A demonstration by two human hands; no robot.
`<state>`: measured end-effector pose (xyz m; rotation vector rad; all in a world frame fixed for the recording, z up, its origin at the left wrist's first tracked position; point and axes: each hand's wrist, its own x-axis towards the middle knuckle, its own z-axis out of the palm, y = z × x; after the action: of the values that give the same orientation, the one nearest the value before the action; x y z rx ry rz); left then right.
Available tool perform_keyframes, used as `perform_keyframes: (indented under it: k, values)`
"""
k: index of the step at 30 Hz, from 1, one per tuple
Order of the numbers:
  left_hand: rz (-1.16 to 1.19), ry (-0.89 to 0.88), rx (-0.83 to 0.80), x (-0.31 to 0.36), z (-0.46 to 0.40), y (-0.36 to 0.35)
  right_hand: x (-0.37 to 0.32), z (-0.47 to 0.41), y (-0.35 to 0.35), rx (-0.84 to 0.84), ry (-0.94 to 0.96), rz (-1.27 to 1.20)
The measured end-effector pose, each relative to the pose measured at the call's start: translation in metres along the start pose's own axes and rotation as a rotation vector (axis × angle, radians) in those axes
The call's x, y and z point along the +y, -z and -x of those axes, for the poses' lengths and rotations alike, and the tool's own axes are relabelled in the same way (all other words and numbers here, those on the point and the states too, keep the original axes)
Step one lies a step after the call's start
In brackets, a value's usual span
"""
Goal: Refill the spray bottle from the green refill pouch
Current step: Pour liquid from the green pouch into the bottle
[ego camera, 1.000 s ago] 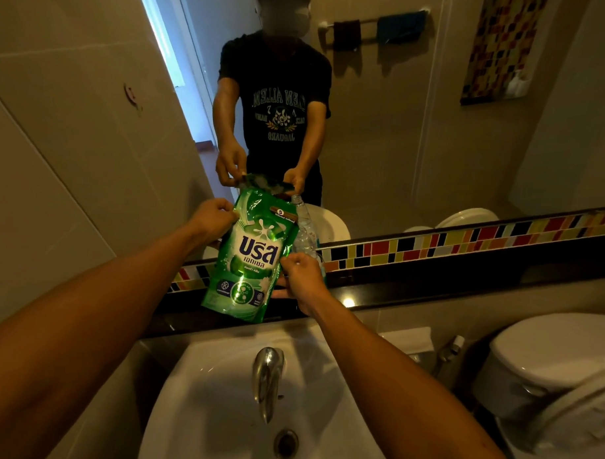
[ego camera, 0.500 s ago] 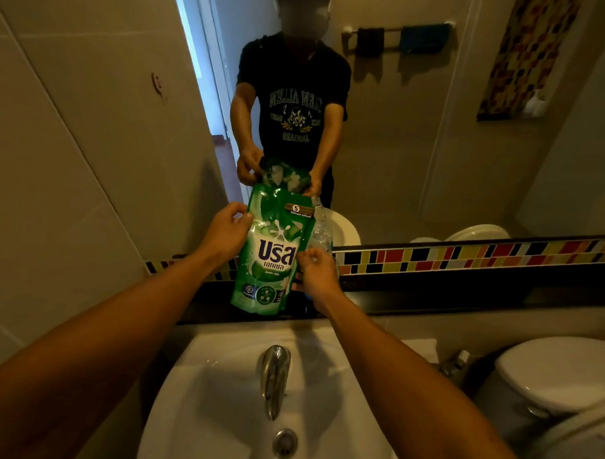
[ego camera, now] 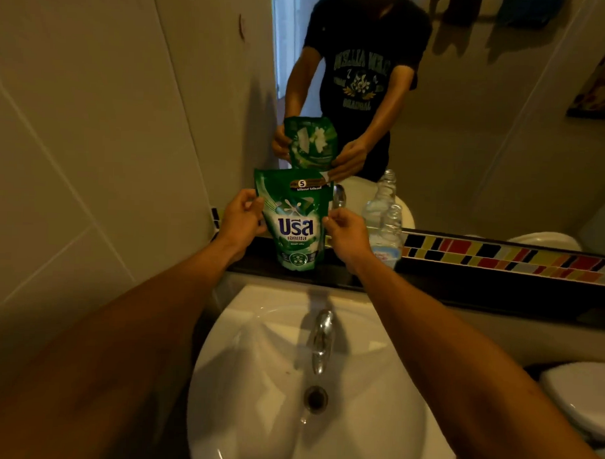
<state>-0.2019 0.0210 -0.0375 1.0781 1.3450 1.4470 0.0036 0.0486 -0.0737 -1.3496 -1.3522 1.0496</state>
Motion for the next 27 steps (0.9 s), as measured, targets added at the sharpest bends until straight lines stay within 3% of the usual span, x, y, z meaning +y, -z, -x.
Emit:
perform_keyframes:
  k: [12,27]
  values:
    - [-0.107,0.073,0.099,-0.02,-0.034,0.098,0.01,-0.025,-0.121,-0.032,-0.044,0.061]
    - [-0.232,0.064,0.29,-0.046,-0.088,0.116,0.027,-0.069,-0.176,-0.025,-0.065,0.06]
